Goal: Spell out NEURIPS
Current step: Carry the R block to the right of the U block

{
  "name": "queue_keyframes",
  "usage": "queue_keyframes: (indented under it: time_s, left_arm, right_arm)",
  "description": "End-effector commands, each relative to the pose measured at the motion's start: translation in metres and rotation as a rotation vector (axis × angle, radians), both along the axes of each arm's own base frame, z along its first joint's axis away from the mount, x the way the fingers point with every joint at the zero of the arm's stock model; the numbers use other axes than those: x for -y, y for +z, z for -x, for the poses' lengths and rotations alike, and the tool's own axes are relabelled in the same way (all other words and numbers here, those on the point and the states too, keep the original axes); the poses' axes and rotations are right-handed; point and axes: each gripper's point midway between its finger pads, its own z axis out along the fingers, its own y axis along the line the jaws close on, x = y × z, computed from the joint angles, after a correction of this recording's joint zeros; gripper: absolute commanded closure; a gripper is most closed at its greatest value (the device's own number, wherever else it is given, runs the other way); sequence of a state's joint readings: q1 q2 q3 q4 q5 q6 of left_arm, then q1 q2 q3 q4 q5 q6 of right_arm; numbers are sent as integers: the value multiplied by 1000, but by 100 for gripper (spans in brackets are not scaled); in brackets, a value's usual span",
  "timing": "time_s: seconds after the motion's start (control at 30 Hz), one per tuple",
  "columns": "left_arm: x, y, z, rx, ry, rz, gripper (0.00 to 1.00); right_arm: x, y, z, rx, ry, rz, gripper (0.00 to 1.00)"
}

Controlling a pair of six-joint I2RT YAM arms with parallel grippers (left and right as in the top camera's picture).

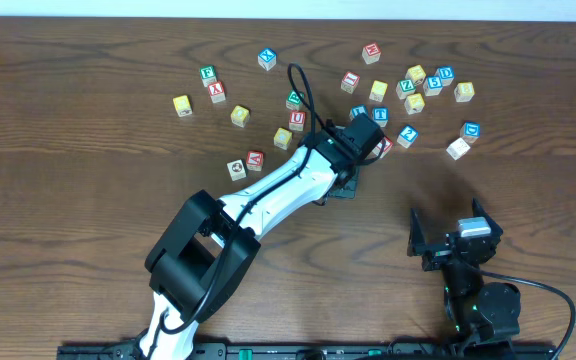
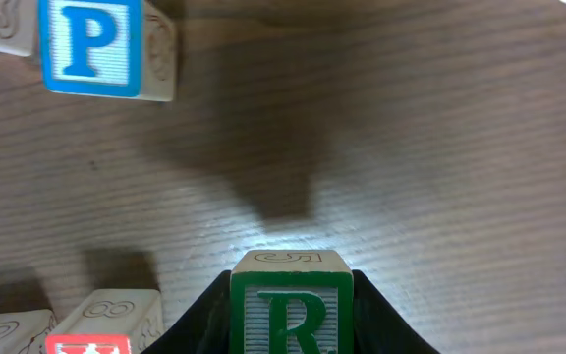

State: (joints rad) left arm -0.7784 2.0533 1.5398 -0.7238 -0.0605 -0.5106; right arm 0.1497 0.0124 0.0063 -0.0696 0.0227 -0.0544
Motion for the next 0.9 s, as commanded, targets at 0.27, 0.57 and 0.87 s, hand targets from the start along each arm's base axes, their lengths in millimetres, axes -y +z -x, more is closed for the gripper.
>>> queue_keyframes:
  time_s: [0.27,0.57,0.87]
  left_arm:
    - [-27,-21,2,35,92,-94,93]
    - [-34,-36,9,20,115,-102,93]
    - [-34,-36,9,25,116,-104,92]
  right_arm:
    - [3,0,0,-1,-17,-12,1]
    - [3,0,0,-1,-17,-12,1]
    - [3,0,0,-1,-17,-12,1]
